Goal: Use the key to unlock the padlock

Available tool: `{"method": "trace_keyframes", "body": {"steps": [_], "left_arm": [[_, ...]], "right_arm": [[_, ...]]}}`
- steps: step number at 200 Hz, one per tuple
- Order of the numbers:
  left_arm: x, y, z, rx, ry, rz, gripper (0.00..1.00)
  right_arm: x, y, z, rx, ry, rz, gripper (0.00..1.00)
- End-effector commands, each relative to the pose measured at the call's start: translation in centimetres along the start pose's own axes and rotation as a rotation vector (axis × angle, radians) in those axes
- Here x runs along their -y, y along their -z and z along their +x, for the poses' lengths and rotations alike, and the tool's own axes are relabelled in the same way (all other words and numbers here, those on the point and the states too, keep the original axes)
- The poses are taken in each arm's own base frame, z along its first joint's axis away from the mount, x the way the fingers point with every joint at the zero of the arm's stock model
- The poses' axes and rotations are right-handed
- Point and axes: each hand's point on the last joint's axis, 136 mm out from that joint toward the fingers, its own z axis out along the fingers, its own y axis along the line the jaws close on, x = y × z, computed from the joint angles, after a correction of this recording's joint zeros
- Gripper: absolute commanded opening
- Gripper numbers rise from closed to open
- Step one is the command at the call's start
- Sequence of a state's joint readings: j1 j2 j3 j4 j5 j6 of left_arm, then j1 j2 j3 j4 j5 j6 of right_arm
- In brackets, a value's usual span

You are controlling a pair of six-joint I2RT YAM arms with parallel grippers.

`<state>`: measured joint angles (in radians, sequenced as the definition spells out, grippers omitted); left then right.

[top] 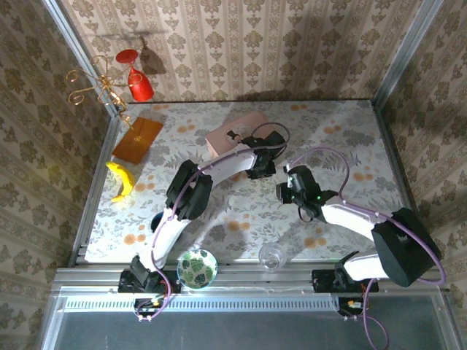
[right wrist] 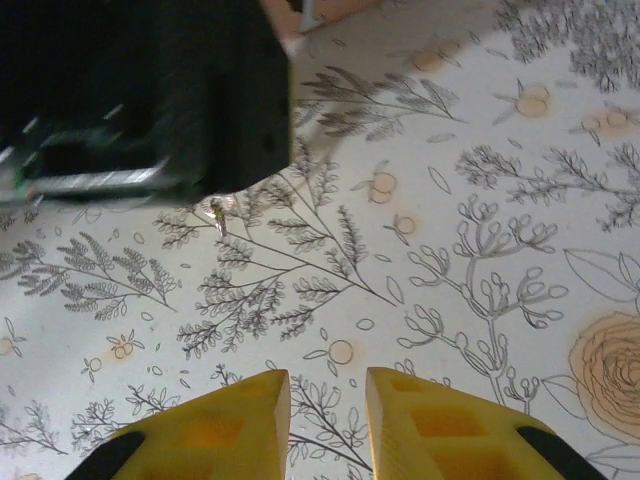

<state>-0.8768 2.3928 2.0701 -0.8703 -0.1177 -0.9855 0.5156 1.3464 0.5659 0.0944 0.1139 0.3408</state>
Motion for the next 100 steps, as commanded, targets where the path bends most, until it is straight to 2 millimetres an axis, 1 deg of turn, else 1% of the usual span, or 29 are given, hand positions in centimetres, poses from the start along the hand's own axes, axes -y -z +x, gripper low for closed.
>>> {"method": "trace_keyframes", "body": {"steps": [1, 4, 8, 20, 39, 63, 75, 83, 100], "left_arm": [[-1.1, 1.6, 2.8, -0.175, 0.006, -0.048, 0.15], [-1.0, 1.8, 2.9, -0.182, 0.003, -0.043, 0.12], [-1.0, 2.1, 2.9, -0.192, 0.003, -0.037, 0.11], [-0.8, 2.7, 3.0, -0.215, 0.003, -0.016, 0.10], [-0.6, 3.8, 2.8, -0.219, 0.003, 0.015, 0.10], [0.1, 5.0, 2.7, -0.239, -0.005, 0.074, 0.10], [0.5, 5.4, 2.9, -0.269, 0.000, 0.103, 0.10], [0.5, 5.6, 2.8, -0.280, 0.003, 0.115, 0.10], [0.2, 5.9, 2.7, -0.279, 0.005, 0.111, 0.10]], "right_arm": [[0.3, 1.0, -2.7, 0.188, 0.114, 0.106, 0.27], [0.0, 1.1, -2.8, 0.199, 0.126, 0.106, 0.27], [-0.2, 1.3, -3.0, 0.216, 0.150, 0.116, 0.27], [-0.8, 1.5, -3.3, 0.247, 0.207, 0.147, 0.30], [-1.7, 1.3, -3.4, 0.252, 0.272, 0.149, 0.30], [-3.6, 1.1, -3.1, 0.271, 0.406, 0.144, 0.26], [-4.7, 1.3, -3.2, 0.282, 0.459, 0.135, 0.26], [-4.6, 0.7, -2.7, 0.253, 0.480, 0.147, 0.26], [-4.8, 0.7, -2.9, 0.247, 0.453, 0.145, 0.29]]}}
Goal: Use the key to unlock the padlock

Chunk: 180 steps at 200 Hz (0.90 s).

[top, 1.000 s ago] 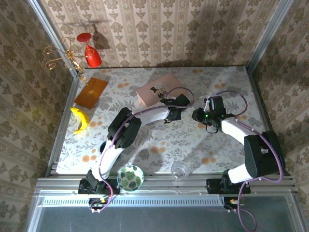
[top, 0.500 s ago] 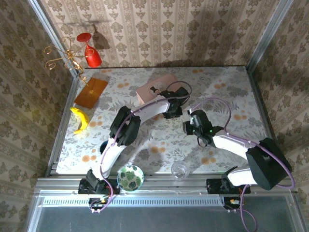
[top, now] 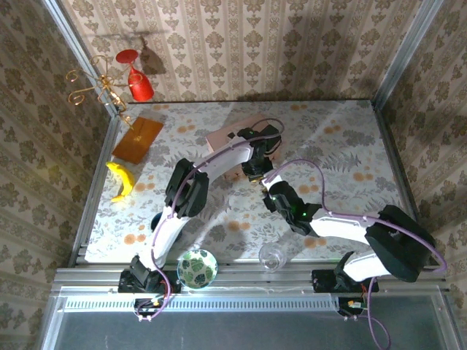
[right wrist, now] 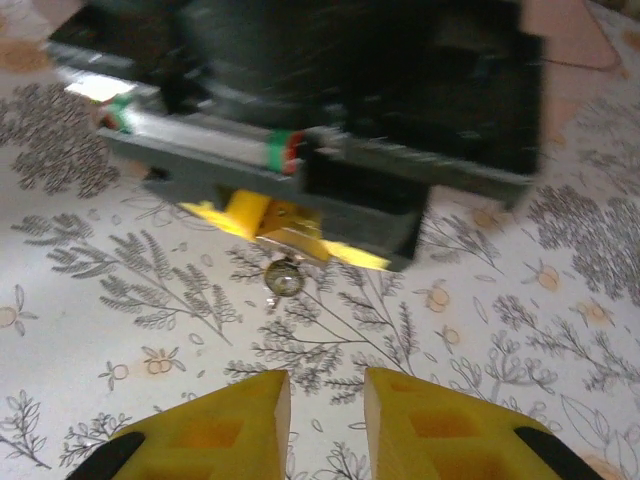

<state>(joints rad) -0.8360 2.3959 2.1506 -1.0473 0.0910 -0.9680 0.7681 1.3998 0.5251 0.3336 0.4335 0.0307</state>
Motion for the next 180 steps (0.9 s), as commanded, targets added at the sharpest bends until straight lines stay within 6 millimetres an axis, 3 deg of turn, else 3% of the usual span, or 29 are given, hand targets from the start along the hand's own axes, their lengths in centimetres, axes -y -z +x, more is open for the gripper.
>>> {"method": "trace_keyframes", "body": {"steps": [1, 25, 34, 54, 75, 112, 123, 137, 180], "left_arm": [[1.0, 3.7, 1.5, -0.060, -0.023, 0.072, 0.10], [1.6, 3.8, 1.9, -0.070, -0.004, 0.113, 0.10], [2.0, 3.8, 2.1, -0.076, 0.001, 0.146, 0.13], [2.2, 2.9, 2.2, -0.075, 0.014, 0.194, 0.32], [2.0, 1.4, 2.2, -0.074, 0.025, 0.234, 0.46], [1.7, -0.3, 1.3, -0.024, -0.023, 0.269, 0.49], [1.4, -0.8, 1.4, -0.019, -0.029, 0.267, 0.73], [0.9, -1.0, 1.7, -0.005, -0.027, 0.278, 0.84], [0.7, 1.8, 1.7, 0.201, -0.111, 0.407, 0.96]], "right_arm": [[0.7, -0.1, -1.8, 0.033, 0.029, 0.060, 0.29], [1.5, -0.1, -1.3, -0.003, -0.077, 0.063, 0.29], [2.0, 0.4, -1.9, 0.015, -0.158, 0.034, 0.29], [3.2, 0.8, -1.1, -0.017, -0.298, 0.016, 0.29], [4.8, 1.4, -0.2, -0.039, -0.397, 0.017, 0.29], [6.7, 3.2, -0.6, -0.033, -0.417, 0.052, 0.29], [7.2, 3.7, -1.0, -0.021, -0.425, 0.060, 0.29], [8.0, 4.1, -1.0, -0.023, -0.441, 0.080, 0.29], [9.3, 3.3, 0.8, -0.124, -0.562, 0.091, 0.27]]}}
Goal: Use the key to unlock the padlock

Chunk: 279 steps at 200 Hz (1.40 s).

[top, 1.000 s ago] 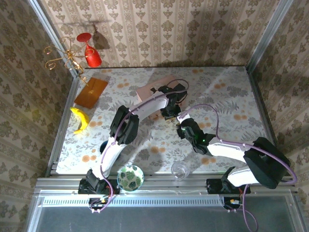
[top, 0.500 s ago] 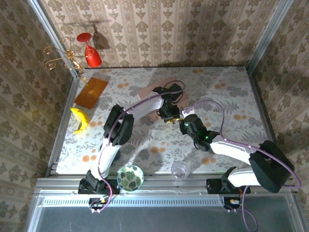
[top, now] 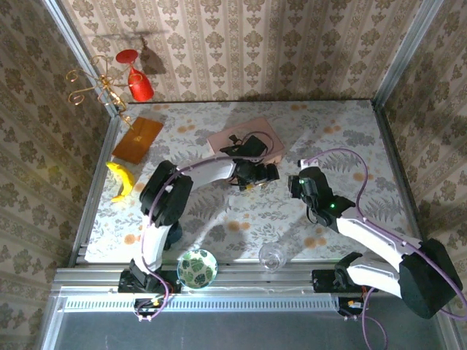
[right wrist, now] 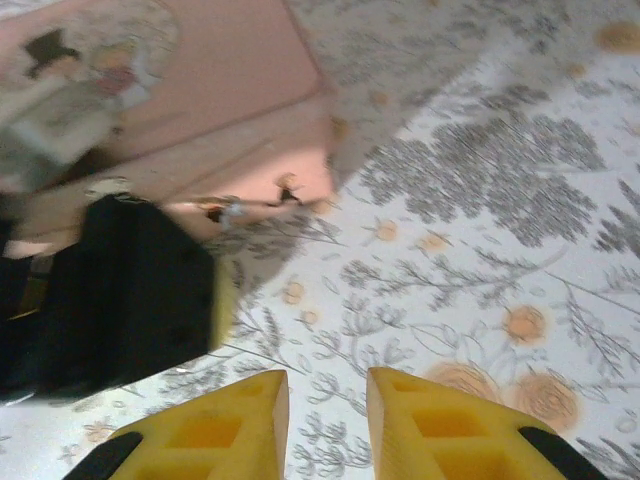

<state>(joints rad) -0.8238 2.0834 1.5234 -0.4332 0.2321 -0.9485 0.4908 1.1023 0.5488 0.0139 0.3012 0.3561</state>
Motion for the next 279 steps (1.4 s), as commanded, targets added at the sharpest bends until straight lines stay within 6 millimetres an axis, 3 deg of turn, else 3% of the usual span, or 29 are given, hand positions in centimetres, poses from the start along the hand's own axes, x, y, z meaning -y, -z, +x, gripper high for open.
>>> {"method": "trace_keyframes", "body": {"steps": [1, 40, 80, 129, 176, 227, 279], "left_arm": [[0.9, 1.5, -0.5, 0.124, -0.074, 0.093, 0.96], [2.8, 1.7, -1.0, 0.239, -0.208, 0.345, 0.84], [1.0, -1.0, -1.0, 0.255, -0.236, 0.303, 0.84], [-0.9, -3.0, -2.3, 0.301, -0.210, 0.241, 0.75], [-0.1, -2.2, -2.3, 0.318, -0.190, 0.255, 0.57], [0.5, -0.5, -1.9, 0.329, -0.184, 0.258, 0.55], [0.5, -0.2, -1.5, 0.325, -0.161, 0.262, 0.44]], "right_arm": [[0.6, -0.5, 1.1, -0.093, -0.083, 0.009, 0.27], [0.8, -1.1, 1.1, -0.130, -0.112, 0.025, 0.26], [1.1, -0.8, 0.9, -0.121, -0.127, 0.028, 0.26], [1.2, -0.4, 0.5, -0.108, -0.127, 0.029, 0.26], [1.4, -0.3, 0.4, -0.097, -0.128, 0.029, 0.26], [1.3, -0.3, 0.6, -0.095, -0.135, 0.023, 0.25], [1.2, -0.4, 0.4, -0.092, -0.139, 0.015, 0.25]]}}
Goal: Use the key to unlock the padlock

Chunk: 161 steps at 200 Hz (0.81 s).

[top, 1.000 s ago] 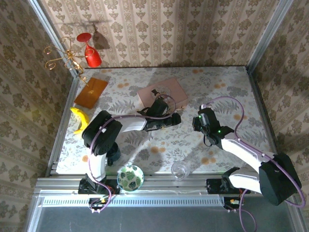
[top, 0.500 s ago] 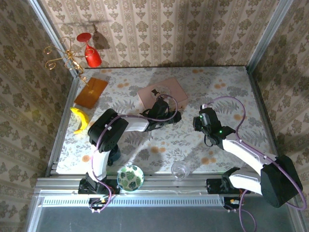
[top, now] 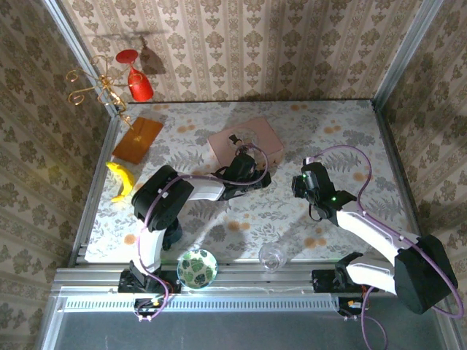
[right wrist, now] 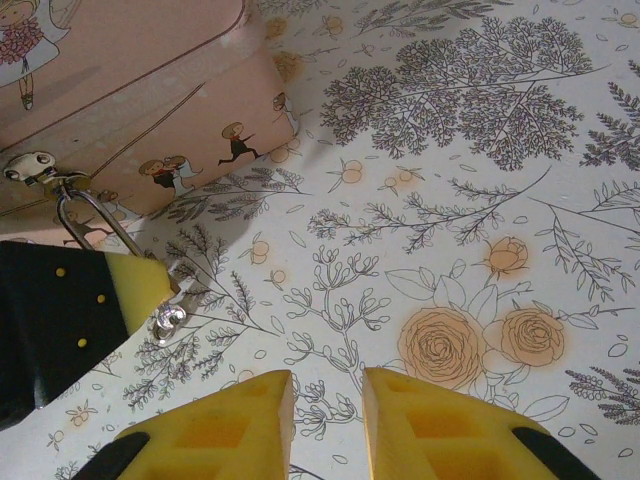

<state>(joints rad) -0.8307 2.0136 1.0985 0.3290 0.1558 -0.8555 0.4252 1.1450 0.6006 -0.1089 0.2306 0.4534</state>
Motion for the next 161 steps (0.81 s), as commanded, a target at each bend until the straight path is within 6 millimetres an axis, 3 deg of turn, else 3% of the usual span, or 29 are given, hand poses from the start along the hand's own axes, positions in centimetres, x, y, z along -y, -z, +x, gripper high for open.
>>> {"method": "trace_keyframes", "body": {"steps": [1, 22, 104, 161], "left_arm": [[0.6, 1.0, -0.3, 0.013, 0.014, 0.003, 0.44], [0.5, 1.0, -0.4, 0.013, 0.024, -0.001, 0.32], [-0.2, -0.3, -1.3, 0.023, 0.012, -0.014, 0.31], [0.7, -0.3, -2.1, 0.037, 0.005, 0.013, 0.15]], "right_arm": [[-0.3, 0.4, -0.8, 0.025, -0.031, -0.019, 0.25], [-0.2, 0.2, -0.4, 0.016, -0.027, -0.017, 0.25], [0.0, -0.2, 0.7, 0.002, -0.029, -0.024, 0.24], [0.0, -0.4, 1.3, -0.006, -0.012, -0.034, 0.24]]}}
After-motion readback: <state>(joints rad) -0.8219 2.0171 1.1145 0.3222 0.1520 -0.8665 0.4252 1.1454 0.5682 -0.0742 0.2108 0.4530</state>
